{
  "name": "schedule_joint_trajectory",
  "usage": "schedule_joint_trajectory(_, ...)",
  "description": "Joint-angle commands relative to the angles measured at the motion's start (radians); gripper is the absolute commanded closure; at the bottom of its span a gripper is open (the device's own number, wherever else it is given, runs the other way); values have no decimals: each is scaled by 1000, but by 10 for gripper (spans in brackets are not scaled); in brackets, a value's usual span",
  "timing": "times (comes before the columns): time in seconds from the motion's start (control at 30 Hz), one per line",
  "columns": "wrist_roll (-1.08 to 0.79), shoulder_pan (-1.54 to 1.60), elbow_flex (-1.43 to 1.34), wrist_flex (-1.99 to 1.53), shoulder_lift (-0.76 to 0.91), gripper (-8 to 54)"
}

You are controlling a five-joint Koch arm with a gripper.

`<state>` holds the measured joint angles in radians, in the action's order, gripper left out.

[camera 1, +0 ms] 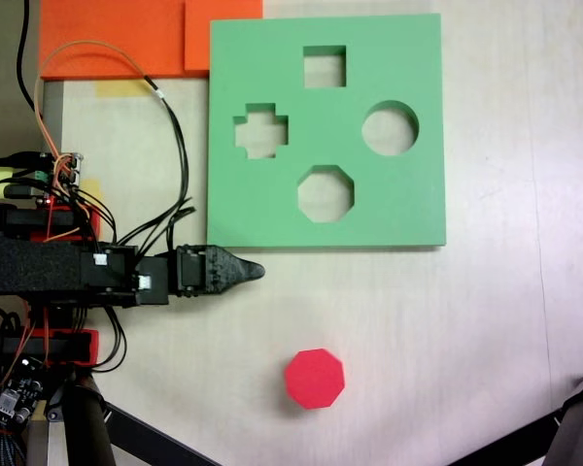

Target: Put the octagonal pillar block into the corresponding hole

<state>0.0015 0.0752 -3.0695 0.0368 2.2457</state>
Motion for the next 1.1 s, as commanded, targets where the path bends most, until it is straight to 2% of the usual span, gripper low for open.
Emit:
schedule_joint_trajectory(0.0,8,26,-63,-18,66,117)
schedule_joint_trajectory(0.4,54,-3,-63,-17,66,120)
schedule_joint_trajectory(0.57,865,-71,-14,46,67,121)
schedule_joint_trajectory(0.67,1158,-163,110,-29,67,127)
schedule_joint_trajectory(0.73,1312,-170,224,-252,67,127)
schedule_joint_trajectory(0.8,1402,-190,391,-532,67,136)
schedule_joint_trajectory(0.97,1466,-212,647,-844,61,143)
schedule_joint_trajectory(1.07,1462,-252,841,-1058,25,174)
